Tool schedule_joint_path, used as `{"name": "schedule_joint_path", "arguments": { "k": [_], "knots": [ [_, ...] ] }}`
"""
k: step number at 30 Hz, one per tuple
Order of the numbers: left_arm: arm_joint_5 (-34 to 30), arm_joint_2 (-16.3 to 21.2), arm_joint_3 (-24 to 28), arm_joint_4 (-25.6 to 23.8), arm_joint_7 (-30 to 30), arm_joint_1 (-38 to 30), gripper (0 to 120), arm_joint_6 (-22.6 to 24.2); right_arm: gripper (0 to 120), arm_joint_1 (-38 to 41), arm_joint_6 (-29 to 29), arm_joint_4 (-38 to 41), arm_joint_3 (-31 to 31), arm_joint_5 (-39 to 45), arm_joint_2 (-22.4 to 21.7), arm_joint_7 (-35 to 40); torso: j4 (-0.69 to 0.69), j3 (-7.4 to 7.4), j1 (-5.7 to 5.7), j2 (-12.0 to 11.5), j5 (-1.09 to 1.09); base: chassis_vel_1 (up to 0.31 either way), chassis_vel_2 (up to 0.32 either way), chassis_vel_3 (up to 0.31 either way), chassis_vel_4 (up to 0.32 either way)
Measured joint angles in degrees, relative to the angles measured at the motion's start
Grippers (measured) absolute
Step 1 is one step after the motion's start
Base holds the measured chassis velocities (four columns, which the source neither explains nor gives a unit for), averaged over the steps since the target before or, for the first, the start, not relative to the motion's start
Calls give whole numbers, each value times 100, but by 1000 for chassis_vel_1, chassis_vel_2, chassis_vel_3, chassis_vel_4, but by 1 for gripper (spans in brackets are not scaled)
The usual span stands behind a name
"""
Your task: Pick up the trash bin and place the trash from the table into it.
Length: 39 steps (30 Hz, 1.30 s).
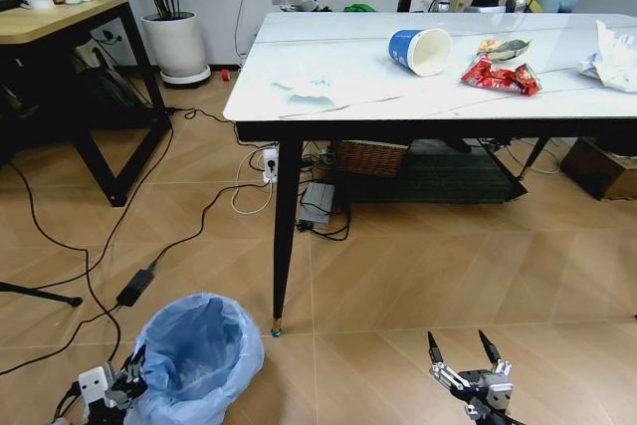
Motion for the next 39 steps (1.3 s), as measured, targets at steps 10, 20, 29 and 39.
{"name": "schedule_joint_path", "arguments": {
  "k": [10, 20, 29, 39],
  "knots": [
    [-292, 197, -26, -765, -216, 412, 0, 152, 100, -24, -28, 48, 127, 32, -130, 128, 0, 0, 0, 0, 0, 0, 0, 0, 0],
    [-332, 256, 159, -1164, -504, 493, 0, 386, 100, -139, -10, 204, 423, 134, -219, 162, 0, 0, 0, 0, 0, 0, 0, 0, 0],
    [506, 354, 237, -971, -261, 311, 0, 221, 100, -194, 5, 269, 464, 146, -125, 99, 0, 0, 0, 0, -1, 0, 0, 0, 0],
    [1116, 287, 341, -878, -304, 300, 0, -327, 100, -276, 41, 288, 455, 68, -121, 87, 1, 0, 0, 0, -1, 0, 0, 0, 0]
  ]
}}
